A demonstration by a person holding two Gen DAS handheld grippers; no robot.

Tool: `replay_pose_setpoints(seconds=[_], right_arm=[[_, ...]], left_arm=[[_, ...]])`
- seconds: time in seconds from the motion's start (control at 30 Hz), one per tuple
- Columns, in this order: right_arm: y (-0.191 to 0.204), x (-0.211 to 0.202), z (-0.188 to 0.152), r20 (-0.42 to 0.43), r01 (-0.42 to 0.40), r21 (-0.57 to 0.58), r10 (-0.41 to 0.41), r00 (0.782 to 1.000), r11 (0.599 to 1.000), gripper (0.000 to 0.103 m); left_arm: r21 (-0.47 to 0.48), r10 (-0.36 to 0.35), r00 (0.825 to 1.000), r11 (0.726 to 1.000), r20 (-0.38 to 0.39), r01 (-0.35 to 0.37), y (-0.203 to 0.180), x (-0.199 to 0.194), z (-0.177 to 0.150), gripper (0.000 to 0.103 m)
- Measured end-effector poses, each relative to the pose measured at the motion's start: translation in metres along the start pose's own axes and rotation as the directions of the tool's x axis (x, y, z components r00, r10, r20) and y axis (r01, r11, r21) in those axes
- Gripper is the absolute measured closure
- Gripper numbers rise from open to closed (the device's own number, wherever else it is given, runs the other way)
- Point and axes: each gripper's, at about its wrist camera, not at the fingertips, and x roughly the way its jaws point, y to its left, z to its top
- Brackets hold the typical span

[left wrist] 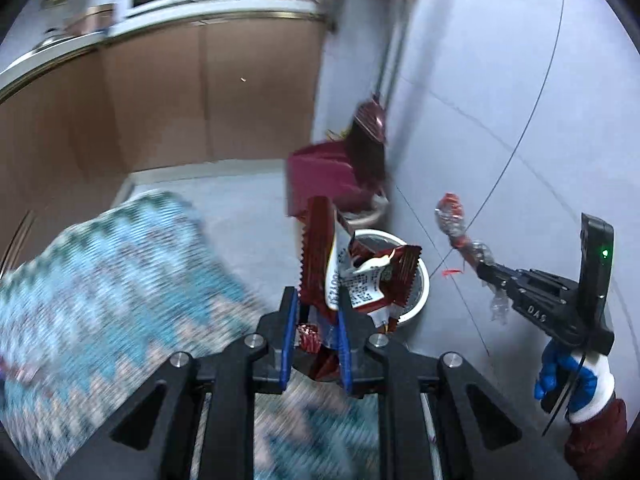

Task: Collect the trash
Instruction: 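Carry the chip bag and plastic bag to the bin and release both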

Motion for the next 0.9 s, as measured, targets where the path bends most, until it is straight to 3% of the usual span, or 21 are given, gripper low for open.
replay_pose_setpoints(seconds=[0.23, 0.43, 0.47, 0.53, 0.57, 0.6, 0.73, 0.9], right_arm=[[-0.041, 0.077, 0.004, -0.101, 0.076, 0.056, -0.070, 0.992, 0.996, 0.097], [-0.064, 0.135, 0.004, -0.170, 0.126, 0.055, -0.115, 0.979, 0.990, 0.097], [-0.068, 0.145, 0.005, -0.178, 0.128, 0.059, -0.116, 0.977, 0.990, 0.095], [-0.073, 0.159, 0.006, -0.185, 0.136, 0.064, -0.122, 0.975, 0.989, 0.081], [-0.075, 0.165, 0.006, -0.189, 0.141, 0.066, -0.126, 0.974, 0.988, 0.067], [-0.077, 0.170, 0.006, -0.190, 0.142, 0.072, -0.126, 0.974, 0.987, 0.058], [-0.079, 0.173, 0.005, -0.194, 0.140, 0.082, -0.122, 0.974, 0.987, 0.057], [-0.071, 0.160, 0.007, -0.171, 0.134, 0.072, -0.120, 0.978, 0.988, 0.055]], left_arm=[[0.041, -0.016, 0.990, 0.999, -0.140, 0.022, -0.035, 0.126, 0.032, 0.085], [0.022, -0.009, 0.977, 1.000, -0.212, 0.014, -0.042, 0.200, 0.038, 0.075], [0.016, -0.008, 0.975, 1.000, -0.222, 0.012, -0.042, 0.211, 0.038, 0.073], [0.002, -0.012, 0.973, 1.000, -0.231, 0.012, -0.039, 0.227, 0.038, 0.066], [-0.008, -0.016, 0.972, 1.000, -0.236, 0.014, -0.039, 0.237, 0.041, 0.063], [-0.014, -0.020, 0.971, 1.000, -0.237, 0.017, -0.037, 0.243, 0.043, 0.058], [-0.055, -0.051, 0.974, 0.998, -0.219, 0.039, -0.033, 0.244, 0.046, 0.056], [-0.074, -0.057, 0.986, 0.996, -0.155, 0.046, -0.030, 0.210, 0.046, 0.056]])
